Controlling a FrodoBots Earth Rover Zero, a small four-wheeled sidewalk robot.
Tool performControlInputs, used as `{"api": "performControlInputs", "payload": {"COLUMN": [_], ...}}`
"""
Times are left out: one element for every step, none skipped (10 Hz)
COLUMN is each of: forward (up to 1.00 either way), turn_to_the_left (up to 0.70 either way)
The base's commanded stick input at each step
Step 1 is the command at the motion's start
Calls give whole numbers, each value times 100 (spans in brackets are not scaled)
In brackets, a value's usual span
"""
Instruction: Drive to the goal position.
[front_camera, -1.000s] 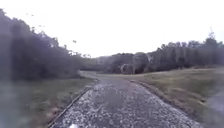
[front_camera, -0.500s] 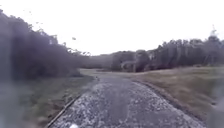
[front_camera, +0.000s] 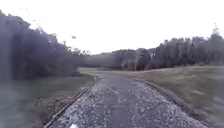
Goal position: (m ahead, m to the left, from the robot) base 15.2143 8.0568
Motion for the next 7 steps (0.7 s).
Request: {"api": "performControlInputs", "payload": {"forward": [70, 70, 70, 70, 70, 70, 70], "turn_to_the_left": [0, 0, 0, 0, 0, -3, -25]}}
